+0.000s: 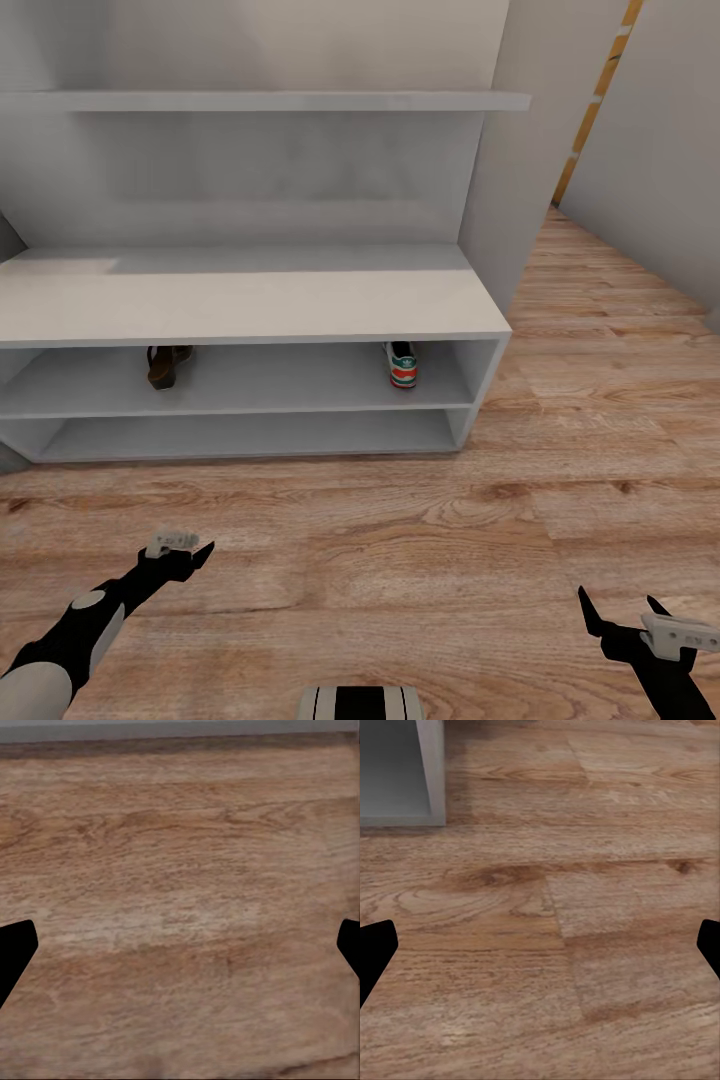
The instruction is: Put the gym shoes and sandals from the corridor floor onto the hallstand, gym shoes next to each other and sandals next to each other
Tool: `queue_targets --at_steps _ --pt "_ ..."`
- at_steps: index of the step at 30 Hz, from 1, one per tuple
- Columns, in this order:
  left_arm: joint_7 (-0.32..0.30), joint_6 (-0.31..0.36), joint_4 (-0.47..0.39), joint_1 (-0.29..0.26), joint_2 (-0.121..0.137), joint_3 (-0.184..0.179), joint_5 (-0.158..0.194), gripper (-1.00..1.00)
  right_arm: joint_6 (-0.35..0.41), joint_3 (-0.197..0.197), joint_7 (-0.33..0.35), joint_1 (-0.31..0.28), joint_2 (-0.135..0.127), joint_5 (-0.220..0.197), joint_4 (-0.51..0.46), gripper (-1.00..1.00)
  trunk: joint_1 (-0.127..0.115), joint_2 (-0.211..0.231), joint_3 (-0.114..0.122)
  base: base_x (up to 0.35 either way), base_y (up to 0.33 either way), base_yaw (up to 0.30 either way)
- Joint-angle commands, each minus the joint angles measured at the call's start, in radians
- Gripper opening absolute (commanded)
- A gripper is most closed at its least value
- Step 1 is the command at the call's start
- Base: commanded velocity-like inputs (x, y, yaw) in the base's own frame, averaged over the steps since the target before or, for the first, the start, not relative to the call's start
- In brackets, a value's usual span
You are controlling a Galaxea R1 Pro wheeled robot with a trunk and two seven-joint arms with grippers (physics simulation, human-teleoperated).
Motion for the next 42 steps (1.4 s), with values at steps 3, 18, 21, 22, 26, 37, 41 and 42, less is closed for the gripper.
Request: queue_targets --at_steps 3,18,21,22,26,37,41,42 --pt "0.031 -0.010 -0.005 0.010 -0.018 -0.004 -0.025 1.00 0.000 0.000 0.000 0.001 0.000 0.000 -0.001 1.00 0.000 0.000 0.000 0.000 0.000 0.000" --pt "-0.014 -0.393 0.034 0.097 -0.037 0.013 -0.036 1.00 -0.001 0.000 -0.001 0.004 -0.001 -0.001 0.005 1.00 0.000 0.000 0.000 0.000 0.000 0.000" --pt "-0.070 -0.443 0.057 0.105 -0.029 0.026 -0.009 1.00 -0.001 0.000 -0.001 0.005 -0.001 -0.001 0.006 1.00 0.000 0.000 0.000 0.000 0.000 0.000" --pt "-0.105 -0.461 0.067 0.108 -0.020 0.031 0.008 1.00 -0.001 0.000 -0.001 0.006 -0.001 -0.001 0.006 1.00 0.000 0.000 0.000 0.000 0.000 0.000" --pt "-0.199 -0.487 0.081 0.112 0.006 0.039 0.051 1.00 -0.001 -0.001 -0.001 0.006 -0.001 -0.001 0.006 1.00 0.000 0.000 0.000 0.000 0.000 0.000" --pt "-0.483 -0.530 0.112 0.119 0.056 0.062 0.267 1.00 -0.001 -0.001 0.000 0.007 0.000 -0.001 0.005 1.00 0.000 0.000 0.000 0.000 0.000 0.000" --pt "-0.469 -0.536 0.118 0.120 0.059 0.064 0.304 1.00 0.000 0.000 -0.001 0.008 0.001 -0.001 0.005 1.00 0.000 0.000 0.000 0.000 0.000 0.000" --pt "-0.448 -0.539 0.120 0.121 0.059 0.064 0.318 1.00 0.000 0.000 -0.002 0.008 0.001 -0.001 0.005 1.00 0.000 0.000 0.000 0.000 0.000 0.000"
